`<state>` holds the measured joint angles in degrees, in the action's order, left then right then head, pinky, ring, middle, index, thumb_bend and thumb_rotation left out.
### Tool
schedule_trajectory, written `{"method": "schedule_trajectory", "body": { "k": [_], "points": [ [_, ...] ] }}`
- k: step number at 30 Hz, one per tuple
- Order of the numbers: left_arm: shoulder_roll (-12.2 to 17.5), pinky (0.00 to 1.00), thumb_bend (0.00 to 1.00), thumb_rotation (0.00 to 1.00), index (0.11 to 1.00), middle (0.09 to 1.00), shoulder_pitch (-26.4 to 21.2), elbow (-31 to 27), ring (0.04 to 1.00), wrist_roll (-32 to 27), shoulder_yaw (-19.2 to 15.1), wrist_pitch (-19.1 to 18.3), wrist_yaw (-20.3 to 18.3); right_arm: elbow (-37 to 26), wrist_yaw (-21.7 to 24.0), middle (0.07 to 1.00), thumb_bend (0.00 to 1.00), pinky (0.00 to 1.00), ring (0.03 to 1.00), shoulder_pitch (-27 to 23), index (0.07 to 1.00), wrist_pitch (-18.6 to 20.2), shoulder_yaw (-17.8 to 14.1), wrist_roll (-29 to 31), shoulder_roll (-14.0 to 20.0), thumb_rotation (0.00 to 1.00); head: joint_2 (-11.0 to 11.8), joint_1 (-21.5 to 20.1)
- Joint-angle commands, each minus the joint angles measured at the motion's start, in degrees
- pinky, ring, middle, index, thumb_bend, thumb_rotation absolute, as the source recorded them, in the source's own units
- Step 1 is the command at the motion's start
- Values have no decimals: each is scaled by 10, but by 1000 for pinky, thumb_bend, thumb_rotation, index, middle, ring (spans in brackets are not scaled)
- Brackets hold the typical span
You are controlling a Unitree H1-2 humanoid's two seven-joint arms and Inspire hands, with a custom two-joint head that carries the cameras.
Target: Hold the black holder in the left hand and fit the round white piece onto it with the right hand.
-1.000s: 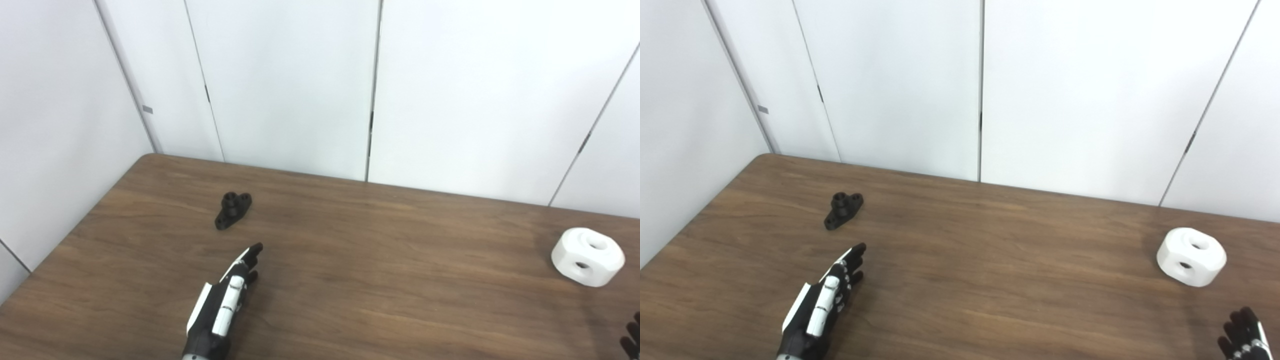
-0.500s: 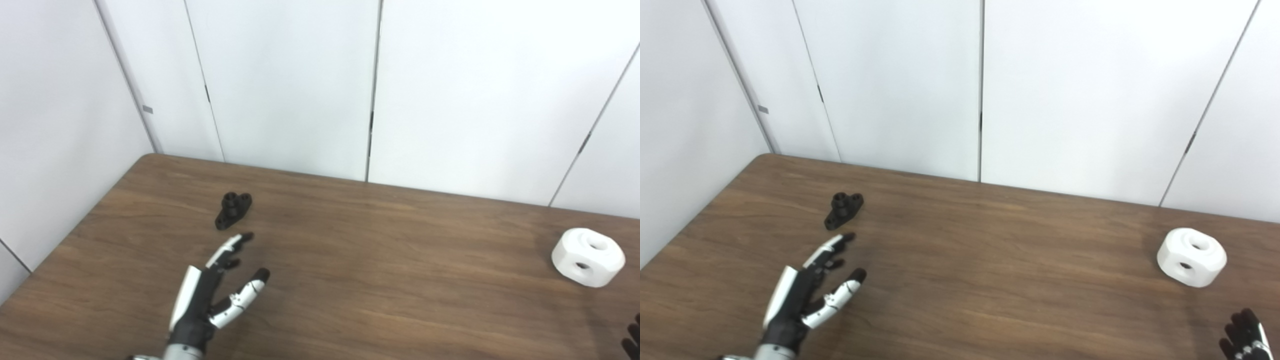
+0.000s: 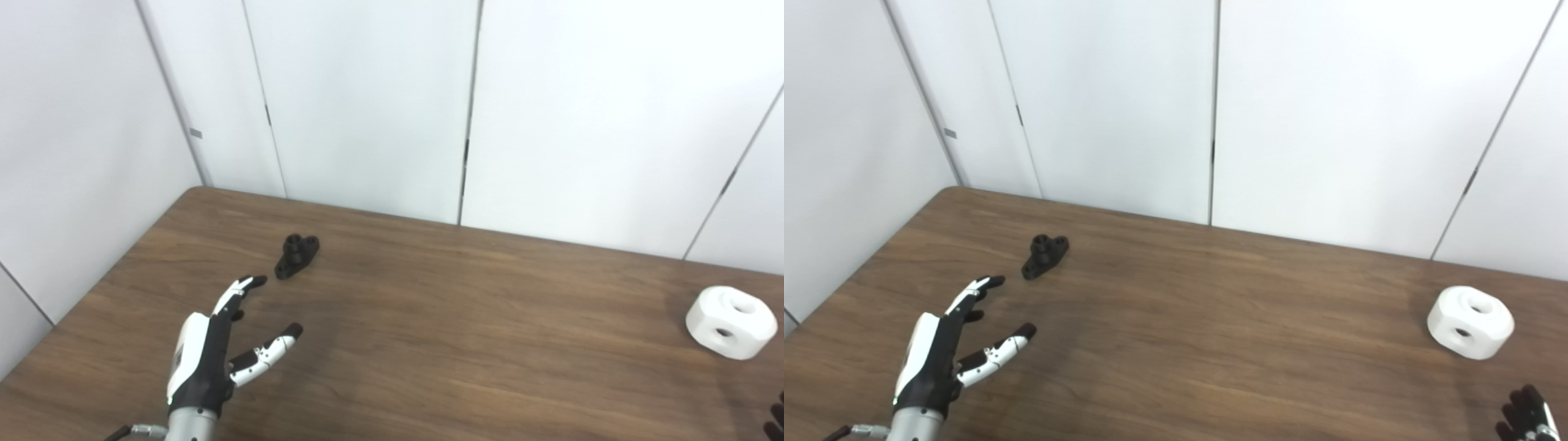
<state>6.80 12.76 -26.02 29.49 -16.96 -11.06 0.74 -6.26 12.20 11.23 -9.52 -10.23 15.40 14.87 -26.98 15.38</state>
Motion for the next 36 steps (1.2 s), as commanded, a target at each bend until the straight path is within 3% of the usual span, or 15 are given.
{"method": "schedule_trajectory", "body": {
  "k": [1, 5, 8, 13, 18, 25, 36],
  "points": [
    [28, 843, 727, 335, 855, 937, -11, 1, 925, 22, -6, -3, 18, 33, 8, 1000, 719, 1000, 1000, 20, 1000, -8, 6, 6, -7, 1000, -1, 0],
    [55, 866, 736, 355, 852, 931, -34, 12, 935, 69, 5, -20, 24, 35, 12, 1000, 712, 1000, 1000, 21, 1000, -11, 6, 10, -6, 1000, -3, 0],
    [67, 826, 738, 363, 844, 924, -57, 20, 917, 88, 13, -44, 18, 34, 17, 1000, 687, 1000, 1000, 22, 1000, -8, 5, 17, -6, 1000, -4, 2],
    [71, 784, 740, 319, 837, 916, -85, 36, 899, 94, 23, -73, 18, 26, 23, 1000, 706, 1000, 1000, 27, 1000, 4, 6, 24, -3, 1000, -7, 5],
    [74, 752, 769, 364, 834, 916, -106, 64, 892, 112, 38, -82, 29, 24, 28, 1000, 721, 1000, 1000, 29, 1000, 2, 11, 16, 2, 1000, -10, 3],
    [92, 798, 762, 429, 842, 926, -142, 122, 915, 129, 63, -93, 34, 18, 27, 1000, 721, 1000, 1000, 32, 1000, 4, 11, 14, 0, 997, -12, 0],
    [118, 872, 788, 431, 814, 919, -216, 239, 938, 126, 87, -94, 68, 19, 27, 1000, 715, 1000, 1000, 32, 1000, 3, 13, 13, -2, 1000, -14, -3]
  ]
}}
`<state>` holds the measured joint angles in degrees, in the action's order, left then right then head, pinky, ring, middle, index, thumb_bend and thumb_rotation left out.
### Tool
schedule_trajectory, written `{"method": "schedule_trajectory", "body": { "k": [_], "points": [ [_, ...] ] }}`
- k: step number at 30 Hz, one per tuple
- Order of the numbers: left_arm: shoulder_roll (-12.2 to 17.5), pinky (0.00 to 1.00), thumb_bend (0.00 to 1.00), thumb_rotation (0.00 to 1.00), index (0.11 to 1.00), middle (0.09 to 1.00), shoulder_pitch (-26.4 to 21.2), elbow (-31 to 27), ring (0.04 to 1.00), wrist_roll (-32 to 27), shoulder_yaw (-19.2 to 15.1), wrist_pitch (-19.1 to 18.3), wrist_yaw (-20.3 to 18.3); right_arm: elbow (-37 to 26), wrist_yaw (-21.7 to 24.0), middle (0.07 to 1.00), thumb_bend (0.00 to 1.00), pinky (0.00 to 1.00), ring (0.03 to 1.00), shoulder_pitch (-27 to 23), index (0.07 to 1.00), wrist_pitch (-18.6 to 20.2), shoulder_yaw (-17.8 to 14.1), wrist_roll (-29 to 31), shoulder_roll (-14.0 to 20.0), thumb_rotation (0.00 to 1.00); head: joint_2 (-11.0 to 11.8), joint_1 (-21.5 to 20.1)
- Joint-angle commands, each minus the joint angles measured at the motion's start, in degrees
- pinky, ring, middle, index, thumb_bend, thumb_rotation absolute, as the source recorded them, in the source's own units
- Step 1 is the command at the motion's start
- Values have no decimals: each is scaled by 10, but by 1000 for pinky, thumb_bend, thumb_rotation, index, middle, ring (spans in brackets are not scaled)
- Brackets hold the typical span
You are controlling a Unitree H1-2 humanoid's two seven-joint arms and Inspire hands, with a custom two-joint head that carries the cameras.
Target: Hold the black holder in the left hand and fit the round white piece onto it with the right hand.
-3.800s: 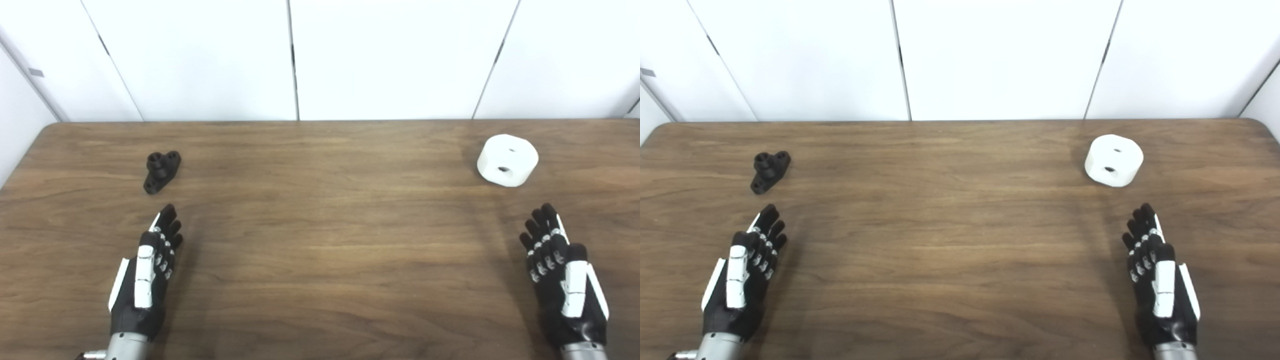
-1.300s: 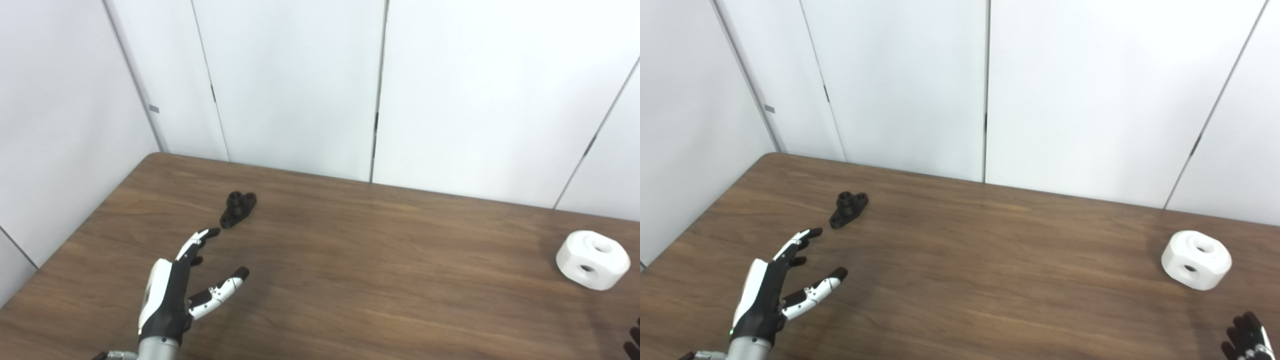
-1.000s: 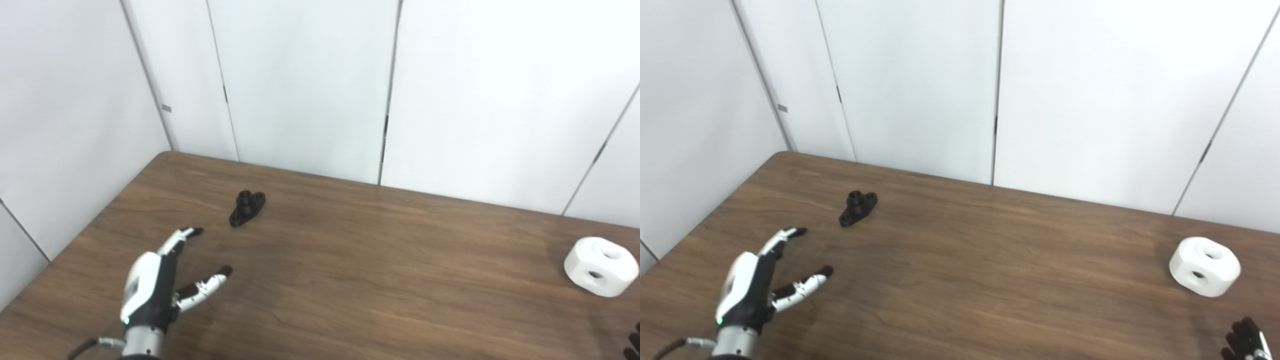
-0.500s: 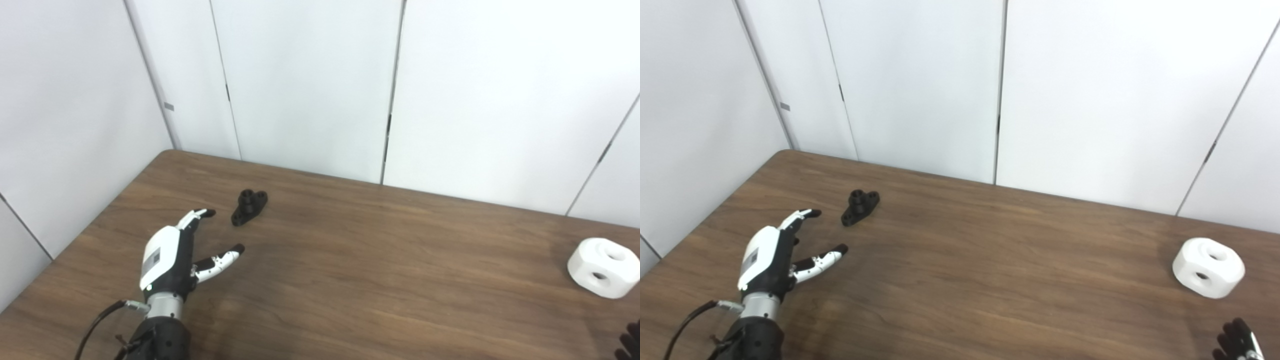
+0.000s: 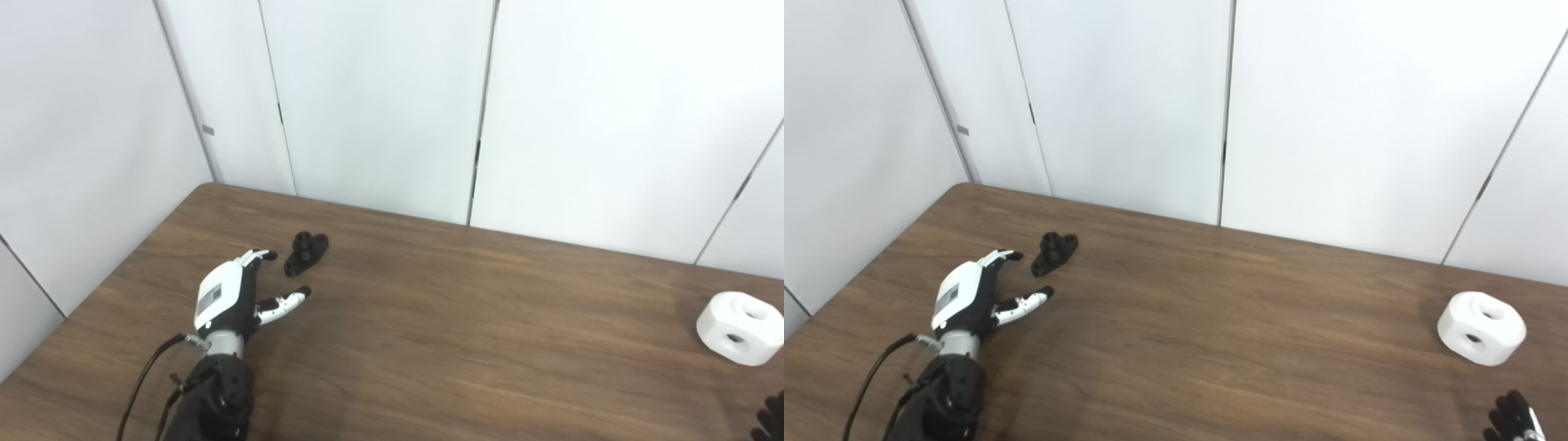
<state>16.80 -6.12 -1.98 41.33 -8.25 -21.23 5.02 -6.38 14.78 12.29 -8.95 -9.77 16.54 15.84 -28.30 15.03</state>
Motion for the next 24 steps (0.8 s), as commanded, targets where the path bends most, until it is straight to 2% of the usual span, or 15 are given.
{"method": "schedule_trajectory", "body": {
  "k": [1, 10, 12, 13, 15, 24],
  "points": [
    [20, 877, 791, 427, 812, 917, -34, 9, 937, 6, 1, 9, 31, 20, 0, 1000, 713, 1000, 1000, 22, 1000, -2, 8, 1, -13, 1000, -1, -1],
    [37, 928, 799, 414, 802, 913, -93, 103, 937, 13, 39, 1, 61, 11, -4, 1000, 690, 1000, 1000, 24, 1000, 0, 10, -5, -18, 1000, -3, -4],
    [45, 962, 800, 437, 803, 917, -103, 118, 942, 30, 56, -13, 61, 13, -5, 1000, 687, 1000, 1000, 24, 1000, -3, 9, -6, -19, 1000, -3, -4],
    [51, 985, 800, 489, 810, 929, -110, 127, 964, 43, 68, -23, 60, 14, -5, 1000, 688, 1000, 1000, 24, 1000, -4, 8, -6, -19, 1000, -3, -4],
    [57, 998, 800, 528, 816, 945, -121, 141, 990, 55, 81, -36, 62, 15, -4, 999, 681, 1000, 1000, 24, 1000, -6, 9, -8, -21, 1000, -3, -5],
    [57, 1000, 802, 550, 822, 954, -166, 197, 998, 30, 91, -51, 65, 12, -6, 995, 614, 1000, 1000, 24, 999, -8, 10, -16, -24, 1000, -4, -12]
  ]
}}
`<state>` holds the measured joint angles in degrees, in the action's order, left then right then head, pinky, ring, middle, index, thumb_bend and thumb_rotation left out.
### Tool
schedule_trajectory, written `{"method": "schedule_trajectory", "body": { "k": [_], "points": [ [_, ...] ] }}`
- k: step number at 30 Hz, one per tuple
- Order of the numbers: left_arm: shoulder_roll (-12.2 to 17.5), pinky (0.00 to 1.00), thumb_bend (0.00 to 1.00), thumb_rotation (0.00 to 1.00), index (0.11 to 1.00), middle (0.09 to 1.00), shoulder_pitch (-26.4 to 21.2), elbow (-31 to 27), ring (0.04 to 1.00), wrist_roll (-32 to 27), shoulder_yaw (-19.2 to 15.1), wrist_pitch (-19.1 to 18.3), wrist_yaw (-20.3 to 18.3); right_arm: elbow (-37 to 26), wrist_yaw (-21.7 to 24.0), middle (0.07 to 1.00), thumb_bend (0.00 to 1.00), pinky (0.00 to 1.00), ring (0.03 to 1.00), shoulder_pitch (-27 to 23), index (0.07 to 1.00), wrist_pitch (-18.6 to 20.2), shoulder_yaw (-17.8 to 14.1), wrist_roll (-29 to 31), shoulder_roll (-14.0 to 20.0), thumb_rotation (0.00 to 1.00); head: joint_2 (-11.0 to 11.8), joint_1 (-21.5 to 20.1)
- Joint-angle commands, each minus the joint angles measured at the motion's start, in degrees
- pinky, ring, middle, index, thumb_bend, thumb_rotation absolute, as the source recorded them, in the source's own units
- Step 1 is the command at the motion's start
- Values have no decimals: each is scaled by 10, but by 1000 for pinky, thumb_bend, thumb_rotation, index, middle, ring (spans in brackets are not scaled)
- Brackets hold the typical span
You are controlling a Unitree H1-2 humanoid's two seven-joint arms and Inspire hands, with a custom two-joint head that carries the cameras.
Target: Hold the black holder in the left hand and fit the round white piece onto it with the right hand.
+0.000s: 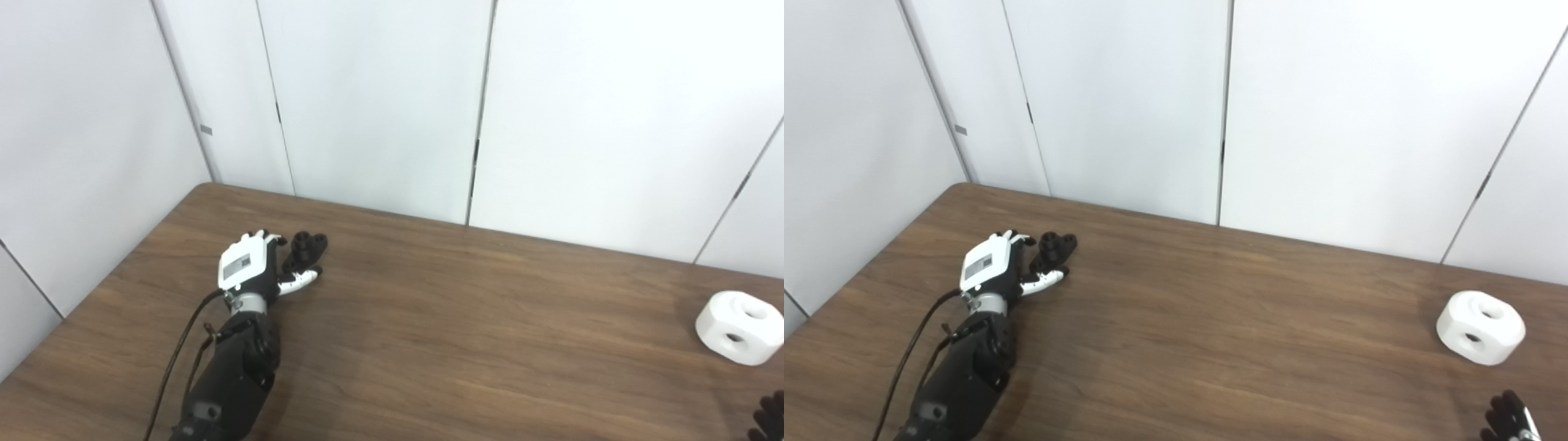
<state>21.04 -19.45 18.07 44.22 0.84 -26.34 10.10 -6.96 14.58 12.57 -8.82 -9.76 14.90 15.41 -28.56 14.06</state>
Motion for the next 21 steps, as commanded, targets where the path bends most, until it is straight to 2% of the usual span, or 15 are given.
{"method": "schedule_trajectory", "body": {
  "k": [1, 10, 21],
  "points": [
    [15, 1000, 804, 546, 819, 949, -37, 2, 994, 0, 1, -1, 16, 17, -6, 994, 612, 1000, 1000, 22, 998, -9, 10, -2, -21, 1000, -2, -2],
    [16, 1000, 803, 537, 809, 941, -57, 36, 987, 4, 6, -4, 30, 10, -11, 989, 613, 1000, 1000, 24, 994, -3, 10, -9, -23, 1000, -2, -2],
    [15, 1000, 809, 496, 777, 904, -51, 29, 964, -27, 5, 7, 40, 11, -12, 989, 624, 1000, 1000, 25, 994, -8, 9, -9, -22, 1000, -7, -3]
  ]
}}
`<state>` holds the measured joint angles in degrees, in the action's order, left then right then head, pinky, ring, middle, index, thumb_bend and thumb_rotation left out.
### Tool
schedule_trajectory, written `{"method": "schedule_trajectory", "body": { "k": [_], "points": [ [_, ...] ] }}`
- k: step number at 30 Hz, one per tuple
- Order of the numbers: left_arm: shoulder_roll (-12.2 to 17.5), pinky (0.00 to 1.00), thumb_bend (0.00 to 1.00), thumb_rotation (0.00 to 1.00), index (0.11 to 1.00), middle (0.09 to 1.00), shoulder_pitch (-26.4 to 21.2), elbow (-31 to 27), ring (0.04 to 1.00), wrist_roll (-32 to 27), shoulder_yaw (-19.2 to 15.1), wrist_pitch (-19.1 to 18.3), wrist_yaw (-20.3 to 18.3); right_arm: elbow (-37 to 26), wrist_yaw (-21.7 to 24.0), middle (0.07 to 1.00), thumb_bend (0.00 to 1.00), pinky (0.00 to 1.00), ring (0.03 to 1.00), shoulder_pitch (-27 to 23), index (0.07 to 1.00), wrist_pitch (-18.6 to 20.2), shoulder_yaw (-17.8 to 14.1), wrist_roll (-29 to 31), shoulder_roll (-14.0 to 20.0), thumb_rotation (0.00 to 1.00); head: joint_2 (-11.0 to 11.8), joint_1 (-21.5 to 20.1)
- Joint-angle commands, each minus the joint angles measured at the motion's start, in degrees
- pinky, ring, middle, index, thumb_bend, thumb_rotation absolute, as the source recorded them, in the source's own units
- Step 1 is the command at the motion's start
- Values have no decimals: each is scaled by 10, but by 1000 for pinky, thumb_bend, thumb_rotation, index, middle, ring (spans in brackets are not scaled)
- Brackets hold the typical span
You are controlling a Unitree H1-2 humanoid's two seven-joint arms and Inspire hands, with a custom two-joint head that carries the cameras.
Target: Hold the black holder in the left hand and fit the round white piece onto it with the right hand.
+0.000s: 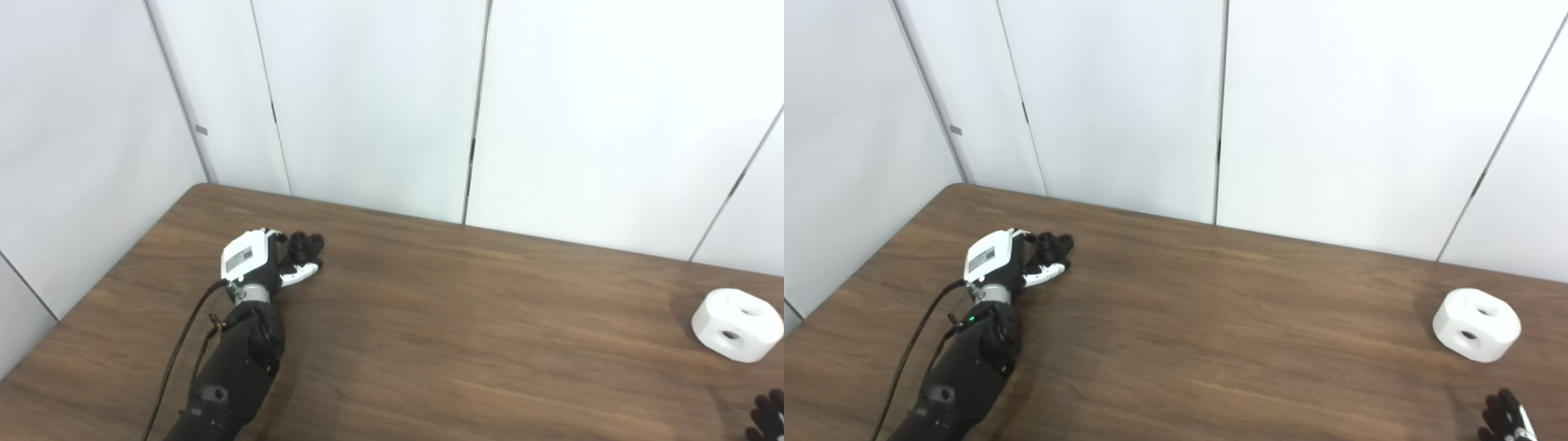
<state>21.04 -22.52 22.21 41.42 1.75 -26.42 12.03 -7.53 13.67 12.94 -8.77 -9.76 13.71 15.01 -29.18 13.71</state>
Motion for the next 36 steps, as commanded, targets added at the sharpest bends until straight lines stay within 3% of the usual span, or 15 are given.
{"method": "schedule_trajectory", "body": {
  "k": [1, 13, 36],
  "points": [
    [15, 1000, 808, 481, 752, 896, -20, -14, 960, -2, -4, 8, 22, 18, -2, 987, 622, 1000, 1000, 21, 993, -10, 9, 3, -18, 1000, -1, 0],
    [19, 995, 809, 442, 640, 853, -13, -26, 947, -15, 2, 5, 26, 11, -4, 991, 638, 1000, 1000, 22, 1000, 1, 7, 5, -15, 999, -8, 4],
    [24, 1000, 812, 427, 660, 859, 19, -51, 953, 11, 9, -3, 9, 5, -4, 993, 628, 1000, 1000, 23, 1000, -3, 3, 7, -11, 1000, -19, 9]
  ]
}}
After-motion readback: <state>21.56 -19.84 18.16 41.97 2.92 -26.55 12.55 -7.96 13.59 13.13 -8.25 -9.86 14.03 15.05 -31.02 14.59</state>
